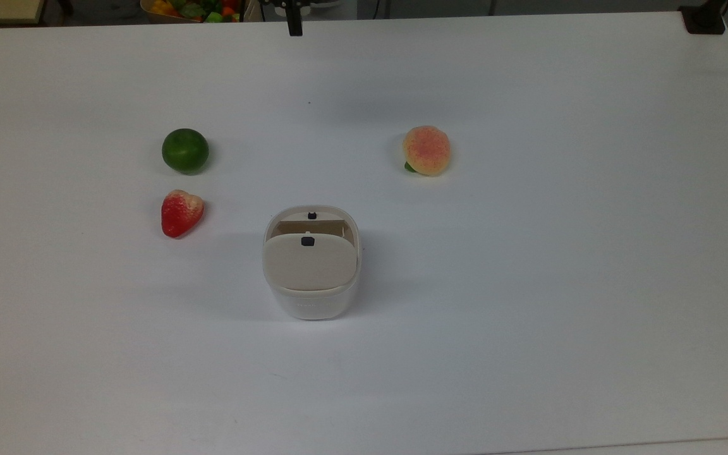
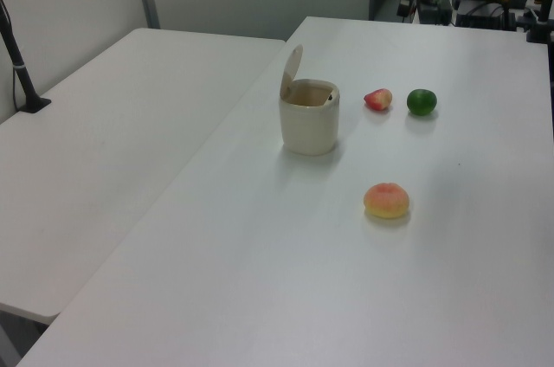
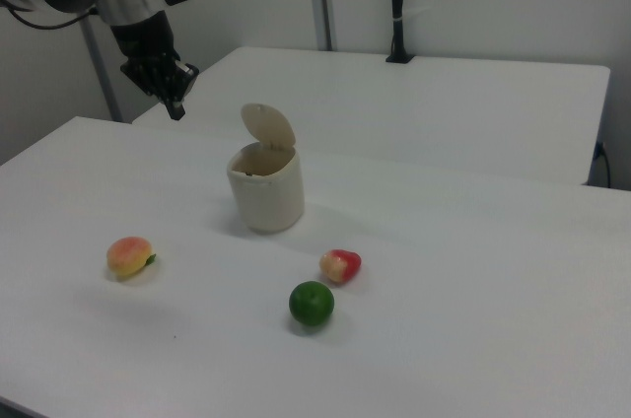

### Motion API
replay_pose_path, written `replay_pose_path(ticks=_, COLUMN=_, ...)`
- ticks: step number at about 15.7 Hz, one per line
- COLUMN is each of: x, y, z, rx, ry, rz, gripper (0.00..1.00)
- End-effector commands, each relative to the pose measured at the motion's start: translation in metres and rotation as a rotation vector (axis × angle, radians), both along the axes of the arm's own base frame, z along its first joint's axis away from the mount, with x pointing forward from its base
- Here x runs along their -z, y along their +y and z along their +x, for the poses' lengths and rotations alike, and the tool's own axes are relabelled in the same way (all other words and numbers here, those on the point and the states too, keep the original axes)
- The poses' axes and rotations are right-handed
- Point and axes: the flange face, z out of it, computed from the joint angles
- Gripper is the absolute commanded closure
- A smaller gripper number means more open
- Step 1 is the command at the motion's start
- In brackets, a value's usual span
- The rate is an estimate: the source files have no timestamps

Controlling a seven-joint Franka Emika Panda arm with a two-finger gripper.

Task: Close garbage bin
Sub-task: 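Move the gripper down toward the open lid of the cream bin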

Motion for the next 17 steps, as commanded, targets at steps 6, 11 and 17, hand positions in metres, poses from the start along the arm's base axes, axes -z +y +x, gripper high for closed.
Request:
replay_pose_path(ticks=6, x=-0.008, y=0.004, z=0.028, rx=-0.005, ry=-0.244, rz=0.032, gripper=1.0)
replay_pose_path(ticks=11, x=0.002, y=0.009, z=0.058, rx=0.025, ry=-0.404, rz=0.049, gripper=1.0)
replay_pose_path(ticks=17, x=0.037, y=0.03, z=0.095, rx=0.099, ry=-0.552, rz=0.113, gripper=1.0)
